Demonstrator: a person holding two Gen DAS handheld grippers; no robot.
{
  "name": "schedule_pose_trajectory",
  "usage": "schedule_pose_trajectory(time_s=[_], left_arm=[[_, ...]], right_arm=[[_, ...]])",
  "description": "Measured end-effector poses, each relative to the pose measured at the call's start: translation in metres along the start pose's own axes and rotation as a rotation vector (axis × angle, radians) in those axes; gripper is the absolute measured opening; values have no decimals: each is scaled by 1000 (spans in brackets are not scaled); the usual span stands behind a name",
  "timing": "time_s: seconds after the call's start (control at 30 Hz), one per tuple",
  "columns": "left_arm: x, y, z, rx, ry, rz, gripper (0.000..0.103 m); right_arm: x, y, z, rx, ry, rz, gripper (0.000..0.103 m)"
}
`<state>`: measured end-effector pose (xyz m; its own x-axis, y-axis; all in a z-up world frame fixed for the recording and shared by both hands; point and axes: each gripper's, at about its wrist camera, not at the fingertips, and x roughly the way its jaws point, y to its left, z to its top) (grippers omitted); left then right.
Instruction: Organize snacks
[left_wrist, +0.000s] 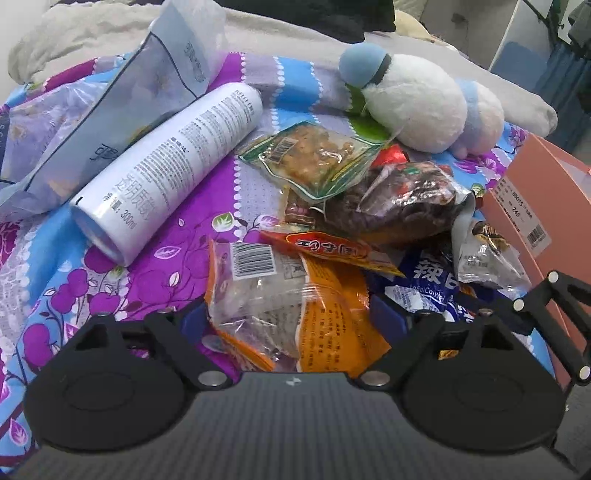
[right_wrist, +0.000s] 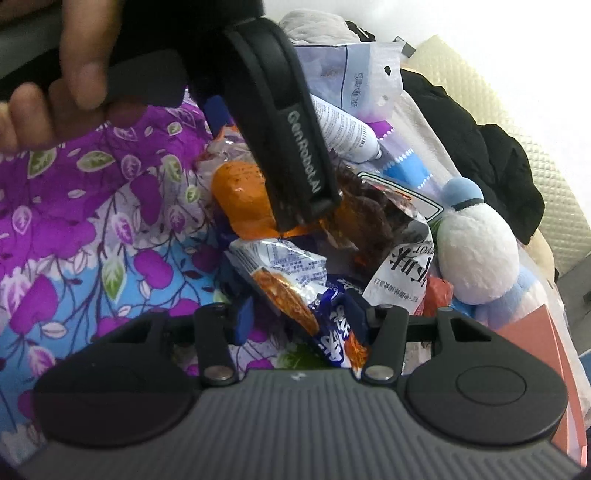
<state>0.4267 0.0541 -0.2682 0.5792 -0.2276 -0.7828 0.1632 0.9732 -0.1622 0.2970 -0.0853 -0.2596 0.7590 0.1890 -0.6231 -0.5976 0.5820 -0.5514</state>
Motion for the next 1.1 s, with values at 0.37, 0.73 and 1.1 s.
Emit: schedule_pose_trajectory(time_s=[0.37,0.73,1.1], left_arm=[[-41,-4,-11,-51,-35,-23,73],[-104,-14,-57,-141,-66,-31,71],[-141,-21,-111,-232,-37,15,71]], right_arm=[[-29,9,-5,-1,10,-28,35],[-86,31,-16,-15,-2,-49,30],[-140,59,-36,5,30,-133,29]])
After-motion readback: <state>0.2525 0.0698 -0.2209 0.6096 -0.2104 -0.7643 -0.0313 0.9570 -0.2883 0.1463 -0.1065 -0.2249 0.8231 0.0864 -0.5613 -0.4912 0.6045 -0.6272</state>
